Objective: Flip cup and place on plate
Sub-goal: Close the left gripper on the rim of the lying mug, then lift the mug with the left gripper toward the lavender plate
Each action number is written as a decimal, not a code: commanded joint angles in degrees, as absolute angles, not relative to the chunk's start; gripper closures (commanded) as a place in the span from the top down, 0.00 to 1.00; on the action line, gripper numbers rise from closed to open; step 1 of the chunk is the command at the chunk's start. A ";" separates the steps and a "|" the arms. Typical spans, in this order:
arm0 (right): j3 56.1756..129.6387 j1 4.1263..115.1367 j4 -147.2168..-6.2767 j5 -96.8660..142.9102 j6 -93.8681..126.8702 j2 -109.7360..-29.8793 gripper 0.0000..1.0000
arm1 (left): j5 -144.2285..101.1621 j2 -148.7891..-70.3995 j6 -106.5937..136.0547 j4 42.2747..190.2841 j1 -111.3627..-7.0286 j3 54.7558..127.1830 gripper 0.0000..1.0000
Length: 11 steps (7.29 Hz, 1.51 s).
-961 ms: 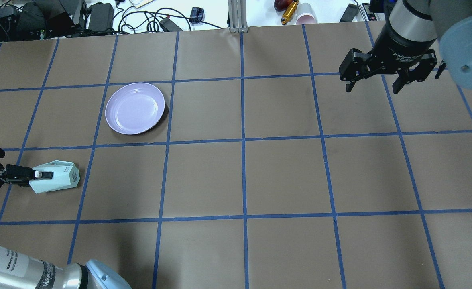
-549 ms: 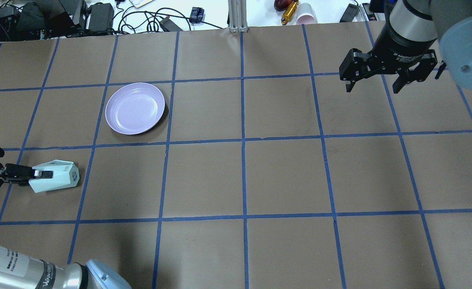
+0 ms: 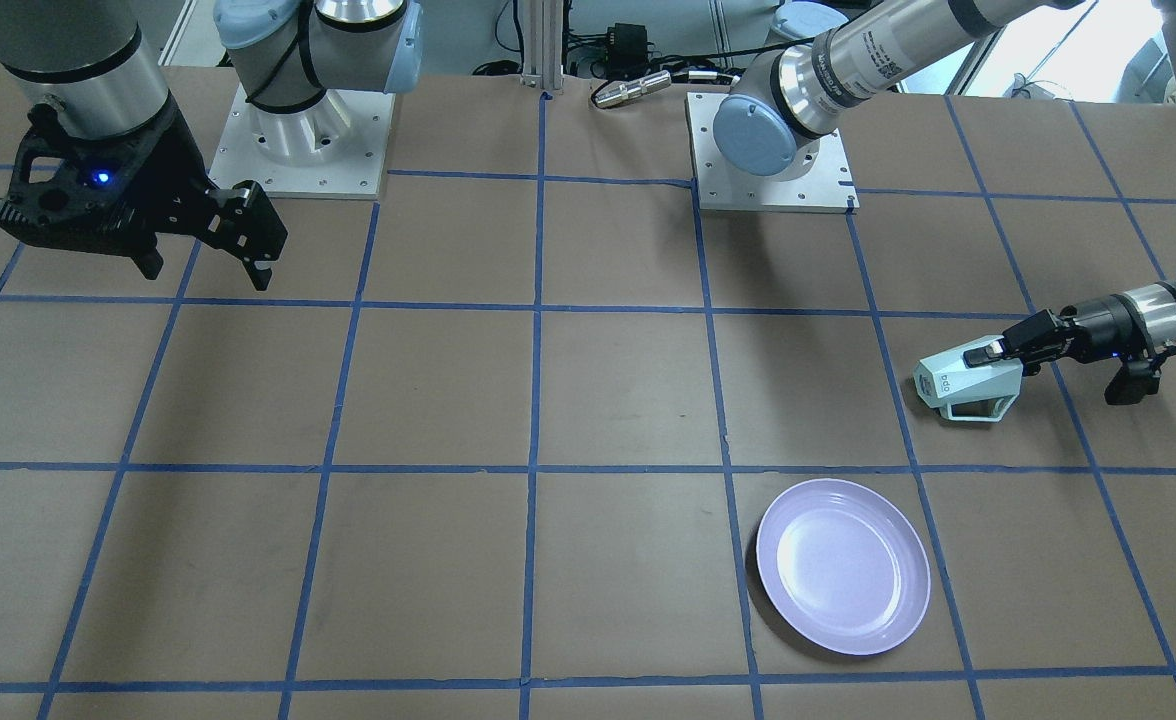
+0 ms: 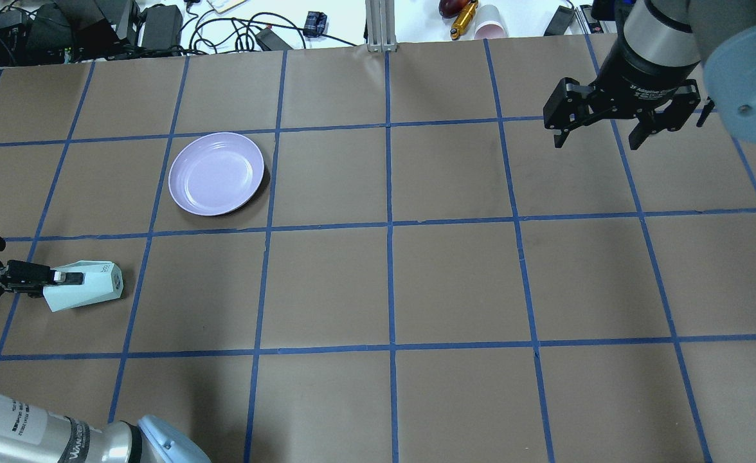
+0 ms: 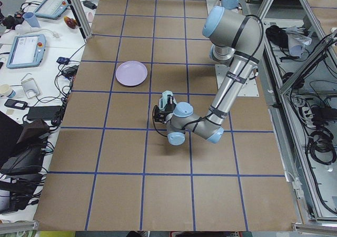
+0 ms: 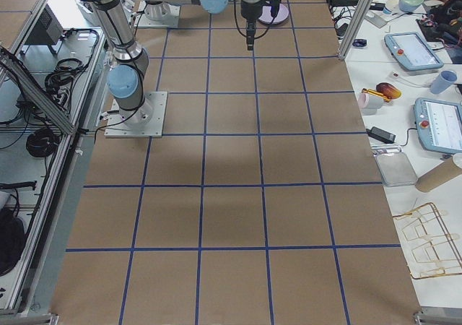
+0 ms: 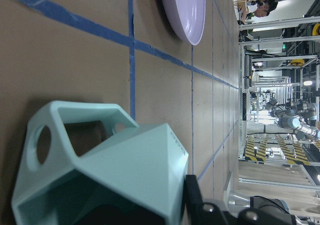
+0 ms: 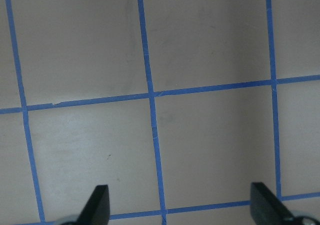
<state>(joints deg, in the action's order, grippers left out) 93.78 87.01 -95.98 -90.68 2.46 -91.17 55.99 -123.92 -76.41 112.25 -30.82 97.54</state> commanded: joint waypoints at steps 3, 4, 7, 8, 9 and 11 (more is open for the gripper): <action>93.78 87.01 -95.98 -90.70 2.46 -91.23 1.00 | 55.55 -121.82 -74.53 112.32 -32.25 97.29 0.00; 93.78 87.01 -95.98 -90.70 2.46 -91.14 1.00 | 55.55 -121.21 -74.44 112.41 -32.34 97.12 0.00; 93.78 87.01 -95.98 -90.62 2.46 -91.14 1.00 | 56.42 -115.16 -67.42 112.33 -38.91 95.98 0.00; 93.78 87.01 -95.98 -90.62 2.46 -91.14 1.00 | 57.47 -112.96 -63.76 112.06 -41.11 95.19 0.00; 93.78 87.01 -95.98 -90.62 2.46 -91.14 1.00 | 59.05 -111.11 -60.68 111.80 -43.66 93.79 0.00; 93.78 87.01 -95.98 -90.62 2.46 -91.14 1.00 | 59.59 -107.68 -51.90 111.80 -49.54 89.76 0.00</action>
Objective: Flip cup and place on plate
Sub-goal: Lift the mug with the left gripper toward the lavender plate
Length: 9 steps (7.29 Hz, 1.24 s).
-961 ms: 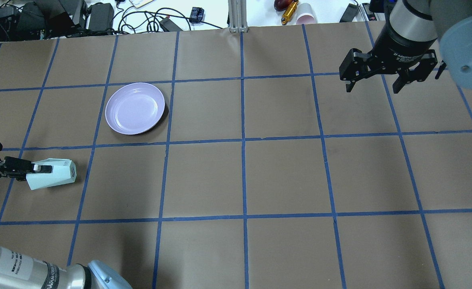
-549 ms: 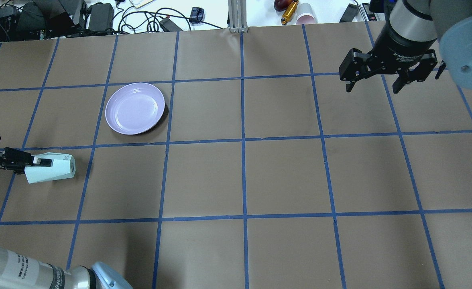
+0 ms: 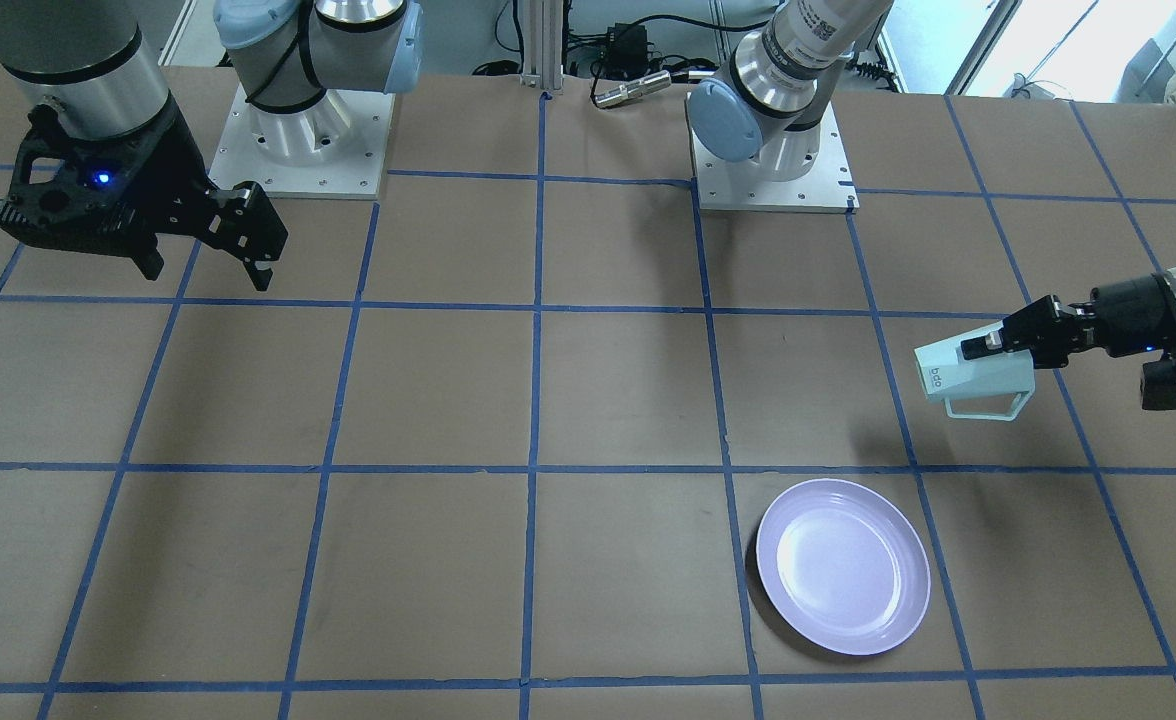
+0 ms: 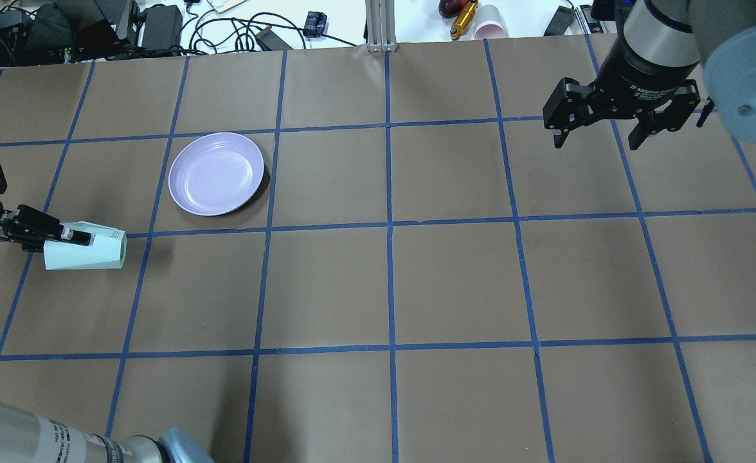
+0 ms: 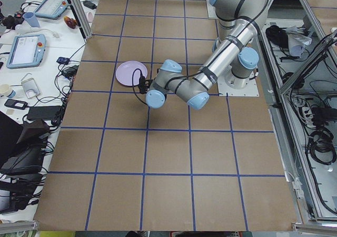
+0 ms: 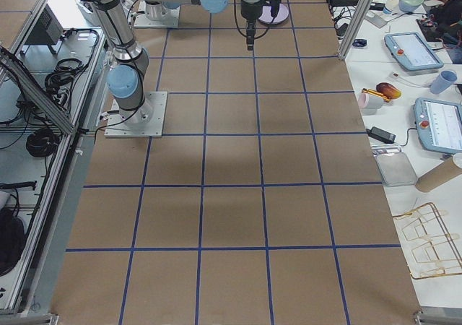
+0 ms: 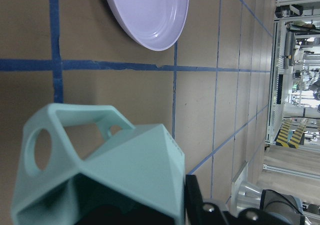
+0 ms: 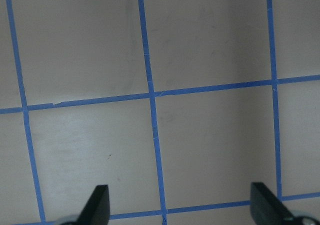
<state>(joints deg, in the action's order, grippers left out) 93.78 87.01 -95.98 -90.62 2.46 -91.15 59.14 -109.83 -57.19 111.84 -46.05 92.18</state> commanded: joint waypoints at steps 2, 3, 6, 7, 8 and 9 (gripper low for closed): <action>93.78 87.01 -95.98 -90.62 2.46 -91.14 1.00 | 60.37 -105.92 -45.29 109.19 -55.69 87.63 0.00; 93.78 87.01 -95.98 -90.62 2.46 -91.14 1.00 | 64.56 -104.78 -40.04 105.85 -59.81 87.63 0.00; 93.78 87.01 -95.98 -90.62 2.46 -91.23 1.00 | 69.75 -106.16 -32.79 93.31 -68.09 88.24 0.00; 93.78 87.01 -95.98 -90.62 2.46 -91.14 1.00 | 70.74 -107.65 -32.78 87.51 -69.33 89.37 0.00; 93.78 87.01 -95.98 -90.62 2.46 -91.23 1.00 | 74.58 -108.62 -32.96 82.32 -70.56 90.52 0.00; 93.78 87.01 -95.98 -90.70 2.46 -91.14 1.00 | 77.14 -109.59 -33.05 78.79 -72.75 90.70 0.00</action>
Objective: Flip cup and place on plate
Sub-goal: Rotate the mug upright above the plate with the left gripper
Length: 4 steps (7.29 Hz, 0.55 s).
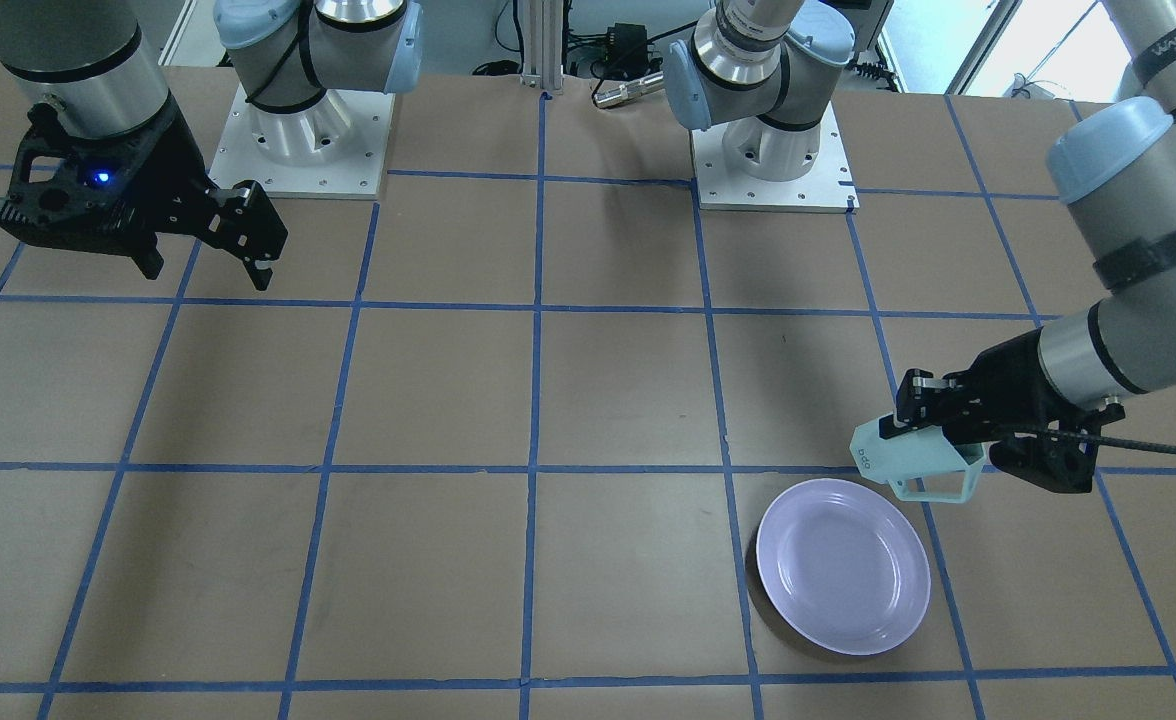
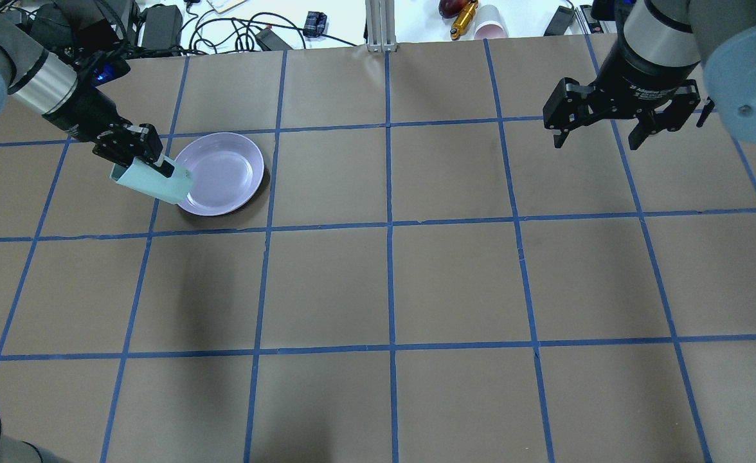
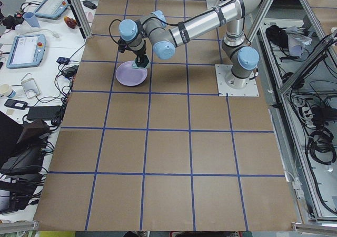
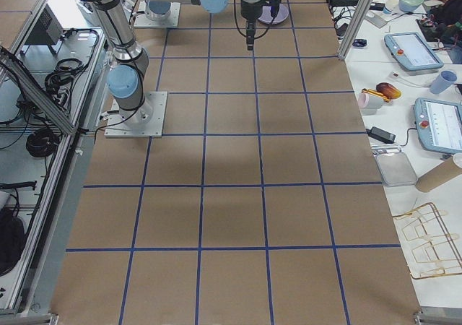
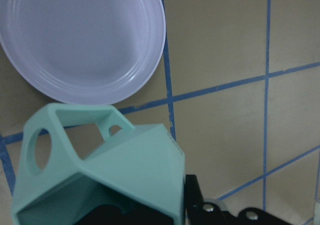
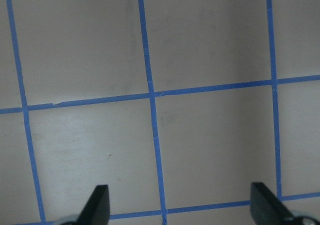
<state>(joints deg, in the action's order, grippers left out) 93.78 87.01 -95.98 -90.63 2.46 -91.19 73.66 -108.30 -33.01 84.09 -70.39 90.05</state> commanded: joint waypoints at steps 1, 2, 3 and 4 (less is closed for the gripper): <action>93.78 87.01 -95.98 -90.70 2.46 -91.14 1.00 | 80.82 -110.90 -33.48 74.83 -75.12 90.70 0.00; 93.78 87.01 -95.98 -90.70 2.46 -91.14 1.00 | 84.25 -111.96 -33.57 71.92 -77.32 90.70 0.00; 93.78 87.01 -95.98 -90.62 2.46 -91.14 1.00 | 85.24 -113.19 -33.66 68.24 -78.04 90.62 0.00; 93.78 87.01 -95.98 -90.62 2.46 -91.14 1.00 | 88.30 -113.81 -34.36 66.81 -79.35 90.62 0.00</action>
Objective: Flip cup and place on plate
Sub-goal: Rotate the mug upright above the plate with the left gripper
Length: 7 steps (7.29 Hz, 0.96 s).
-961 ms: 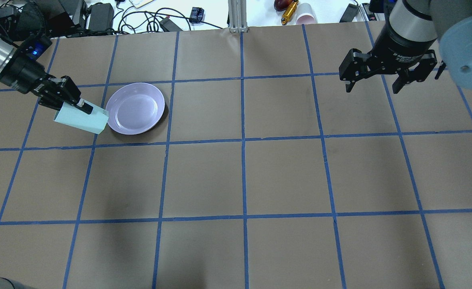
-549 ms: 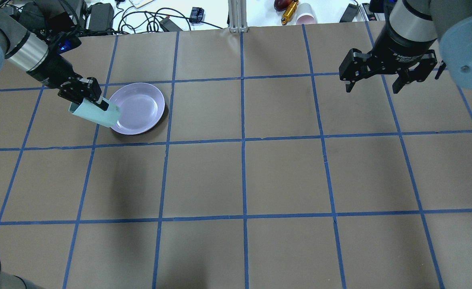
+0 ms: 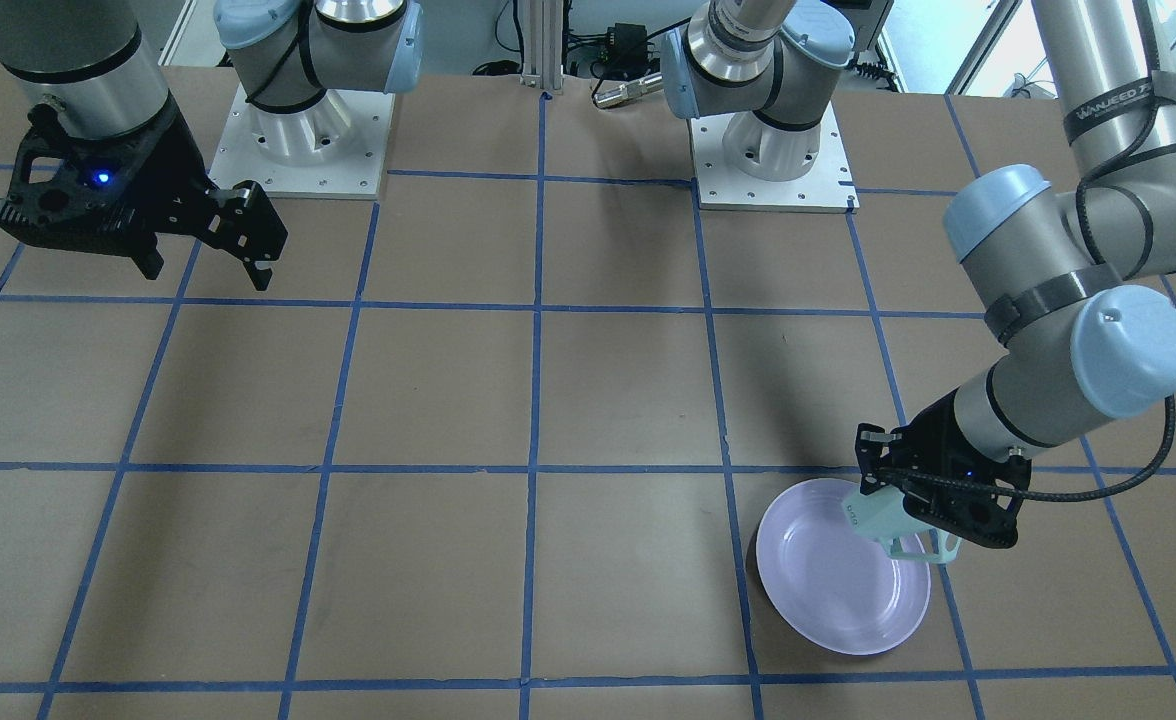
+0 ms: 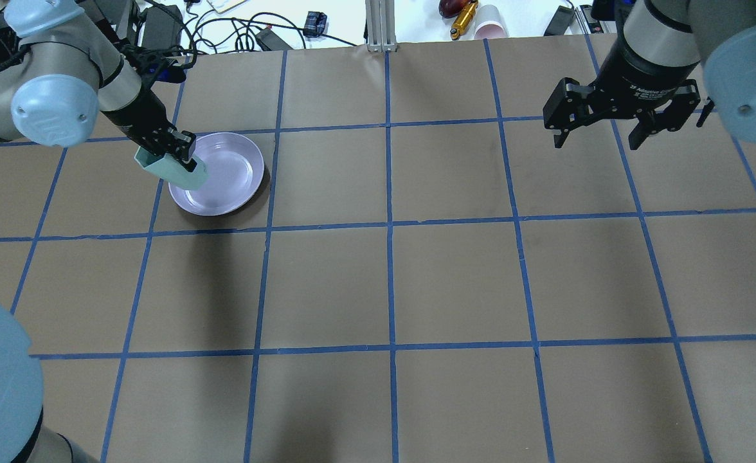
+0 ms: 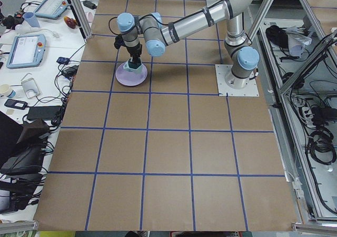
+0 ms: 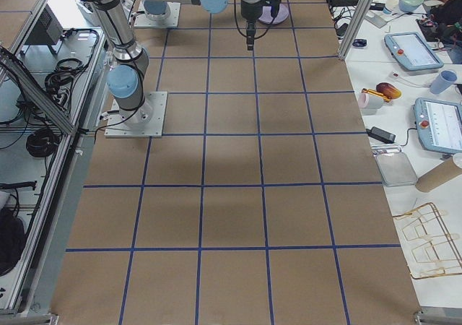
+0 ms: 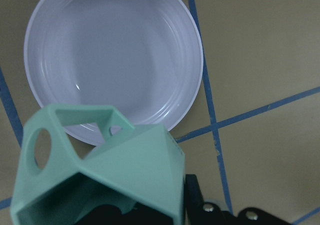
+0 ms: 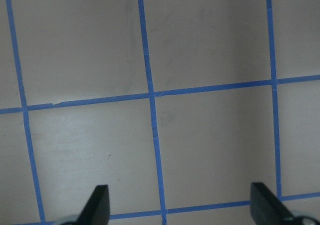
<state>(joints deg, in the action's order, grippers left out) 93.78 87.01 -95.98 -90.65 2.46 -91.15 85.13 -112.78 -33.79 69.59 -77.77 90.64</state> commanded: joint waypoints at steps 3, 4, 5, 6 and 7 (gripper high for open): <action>93.78 87.01 -95.98 -90.62 2.46 -91.14 1.00 | 93.95 -115.66 -34.89 61.63 -83.85 90.88 0.00; 93.78 87.01 -95.98 -90.70 2.46 -91.23 1.00 | 93.96 -116.36 -35.07 59.44 -83.85 91.66 0.00; 93.78 87.01 -95.98 -90.70 2.46 -91.14 1.00 | 94.30 -116.63 -34.98 57.41 -84.46 92.89 0.00; 93.78 87.01 -95.98 -90.70 2.46 -91.23 1.00 | 95.61 -116.98 -35.07 56.35 -84.72 93.60 0.00; 93.78 87.01 -95.98 -90.70 2.46 -91.14 1.00 | 95.62 -117.16 -35.16 56.34 -84.73 93.69 0.00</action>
<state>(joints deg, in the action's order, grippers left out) 93.78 87.01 -95.98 -90.70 2.46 -91.19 95.10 -116.83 -35.06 57.10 -84.54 93.18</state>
